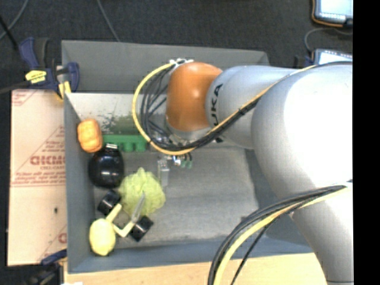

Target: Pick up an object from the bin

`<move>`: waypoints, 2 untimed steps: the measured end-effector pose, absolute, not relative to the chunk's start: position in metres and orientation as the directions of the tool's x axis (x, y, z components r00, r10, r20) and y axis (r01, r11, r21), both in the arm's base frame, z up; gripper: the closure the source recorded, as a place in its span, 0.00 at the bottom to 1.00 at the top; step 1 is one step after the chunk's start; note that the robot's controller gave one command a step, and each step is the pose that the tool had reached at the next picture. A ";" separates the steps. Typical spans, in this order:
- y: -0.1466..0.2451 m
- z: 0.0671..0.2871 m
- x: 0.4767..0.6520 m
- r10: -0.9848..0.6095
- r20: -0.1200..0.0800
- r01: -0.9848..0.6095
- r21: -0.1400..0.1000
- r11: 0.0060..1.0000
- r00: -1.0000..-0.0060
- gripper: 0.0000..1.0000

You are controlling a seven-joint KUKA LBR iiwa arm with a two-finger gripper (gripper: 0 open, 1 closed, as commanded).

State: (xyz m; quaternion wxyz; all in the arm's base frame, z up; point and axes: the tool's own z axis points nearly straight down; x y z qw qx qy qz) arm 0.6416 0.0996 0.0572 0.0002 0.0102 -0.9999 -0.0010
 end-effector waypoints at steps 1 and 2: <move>0.096 0.068 0.614 -0.045 -0.008 -0.045 0.000 0.999 -0.999 0.00; 0.090 0.131 0.604 -0.113 0.000 -0.113 -0.001 0.994 -0.994 0.00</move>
Offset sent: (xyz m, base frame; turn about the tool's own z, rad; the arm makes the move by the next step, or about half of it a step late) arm -0.0409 -0.0101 0.1194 -0.1390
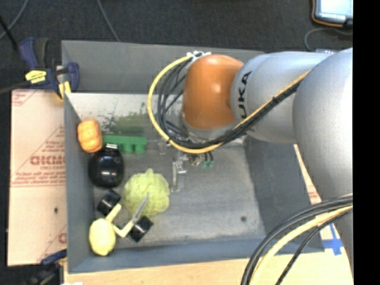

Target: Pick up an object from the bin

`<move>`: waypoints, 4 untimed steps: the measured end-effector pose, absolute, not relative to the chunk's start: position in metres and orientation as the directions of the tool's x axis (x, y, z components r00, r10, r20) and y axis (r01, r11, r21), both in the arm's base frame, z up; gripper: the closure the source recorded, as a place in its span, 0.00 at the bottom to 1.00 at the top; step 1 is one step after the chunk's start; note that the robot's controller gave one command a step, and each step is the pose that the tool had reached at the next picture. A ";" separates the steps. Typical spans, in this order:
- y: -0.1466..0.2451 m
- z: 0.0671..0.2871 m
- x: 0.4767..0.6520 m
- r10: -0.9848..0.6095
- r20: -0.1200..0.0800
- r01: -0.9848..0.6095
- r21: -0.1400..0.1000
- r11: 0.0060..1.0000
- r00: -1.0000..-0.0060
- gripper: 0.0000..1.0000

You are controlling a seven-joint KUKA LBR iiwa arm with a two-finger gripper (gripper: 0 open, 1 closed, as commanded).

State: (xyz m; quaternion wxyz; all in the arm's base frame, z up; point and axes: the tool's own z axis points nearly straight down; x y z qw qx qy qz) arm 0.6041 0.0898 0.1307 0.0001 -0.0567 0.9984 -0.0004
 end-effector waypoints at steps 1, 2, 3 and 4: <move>0.078 0.148 0.633 -0.035 -0.021 -0.035 0.002 0.999 -0.999 0.00; 0.096 0.107 0.610 -0.110 -0.008 -0.110 -0.002 0.994 -0.994 0.00; 0.115 0.090 0.602 -0.325 -0.014 -0.325 -0.005 0.946 -0.946 0.00; 0.126 0.080 0.580 -0.219 -0.014 -0.219 -0.003 0.976 -0.976 0.00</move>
Offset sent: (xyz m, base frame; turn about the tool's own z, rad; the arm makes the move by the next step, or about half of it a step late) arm -0.0260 0.0332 -0.0607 -0.2235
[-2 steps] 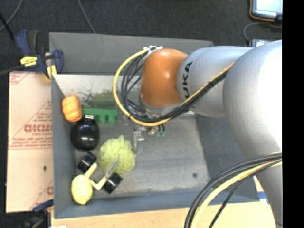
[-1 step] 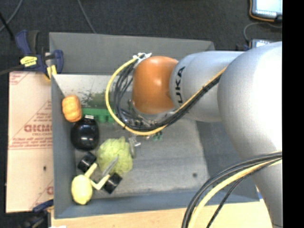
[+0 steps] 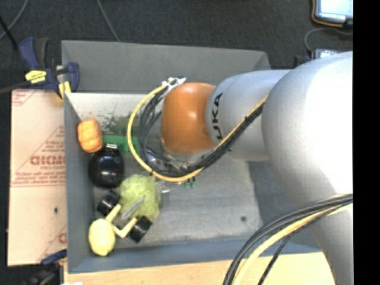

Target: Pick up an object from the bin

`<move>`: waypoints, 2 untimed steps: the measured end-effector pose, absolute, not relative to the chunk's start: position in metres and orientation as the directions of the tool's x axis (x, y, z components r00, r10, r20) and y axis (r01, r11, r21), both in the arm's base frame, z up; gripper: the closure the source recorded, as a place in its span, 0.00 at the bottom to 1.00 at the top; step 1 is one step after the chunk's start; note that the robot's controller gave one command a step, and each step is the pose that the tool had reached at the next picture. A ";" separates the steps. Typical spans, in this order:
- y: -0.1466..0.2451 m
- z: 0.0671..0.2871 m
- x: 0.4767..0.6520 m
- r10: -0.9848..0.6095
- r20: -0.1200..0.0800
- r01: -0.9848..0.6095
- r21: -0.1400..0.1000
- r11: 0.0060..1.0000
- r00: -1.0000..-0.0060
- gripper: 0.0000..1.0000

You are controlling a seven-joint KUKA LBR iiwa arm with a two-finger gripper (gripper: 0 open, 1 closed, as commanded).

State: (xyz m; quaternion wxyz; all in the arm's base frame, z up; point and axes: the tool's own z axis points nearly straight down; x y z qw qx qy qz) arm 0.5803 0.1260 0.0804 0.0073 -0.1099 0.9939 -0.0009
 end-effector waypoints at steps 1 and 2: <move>0.141 0.080 0.579 -0.452 -0.014 -0.452 -0.009 0.892 -0.892 0.00; 0.140 0.078 0.577 -0.524 -0.015 -0.524 -0.008 0.852 -0.851 0.00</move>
Offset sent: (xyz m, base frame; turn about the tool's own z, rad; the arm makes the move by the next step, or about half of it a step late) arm -0.0107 0.0012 -0.0104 0.1830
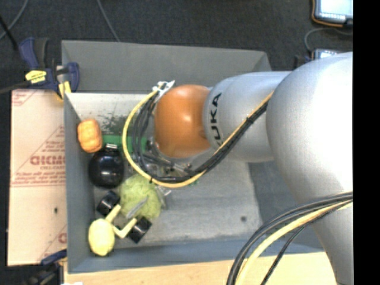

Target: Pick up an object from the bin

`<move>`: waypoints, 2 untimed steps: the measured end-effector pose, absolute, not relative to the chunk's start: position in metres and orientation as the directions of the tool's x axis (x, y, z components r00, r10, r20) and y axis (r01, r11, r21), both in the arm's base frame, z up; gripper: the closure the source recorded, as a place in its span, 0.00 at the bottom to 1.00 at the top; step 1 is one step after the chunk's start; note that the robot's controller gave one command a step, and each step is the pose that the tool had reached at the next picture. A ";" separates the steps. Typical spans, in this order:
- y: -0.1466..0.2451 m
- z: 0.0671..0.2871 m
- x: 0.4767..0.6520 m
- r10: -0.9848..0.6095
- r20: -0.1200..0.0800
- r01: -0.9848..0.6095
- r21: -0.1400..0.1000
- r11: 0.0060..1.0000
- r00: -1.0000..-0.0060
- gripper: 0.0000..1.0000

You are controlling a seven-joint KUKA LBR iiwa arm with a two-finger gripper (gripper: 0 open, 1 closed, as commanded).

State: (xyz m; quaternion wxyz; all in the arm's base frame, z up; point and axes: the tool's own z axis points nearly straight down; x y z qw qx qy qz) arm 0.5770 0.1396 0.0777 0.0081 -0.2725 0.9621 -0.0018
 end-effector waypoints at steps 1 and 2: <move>0.148 0.075 0.571 -0.252 -0.014 -0.252 -0.005 0.968 -0.968 0.00; 0.176 0.070 0.565 -0.744 -0.005 -0.743 -0.016 0.669 -0.669 1.00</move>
Offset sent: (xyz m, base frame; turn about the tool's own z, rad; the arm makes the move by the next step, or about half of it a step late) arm -0.0137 0.0420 -0.0077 -0.2906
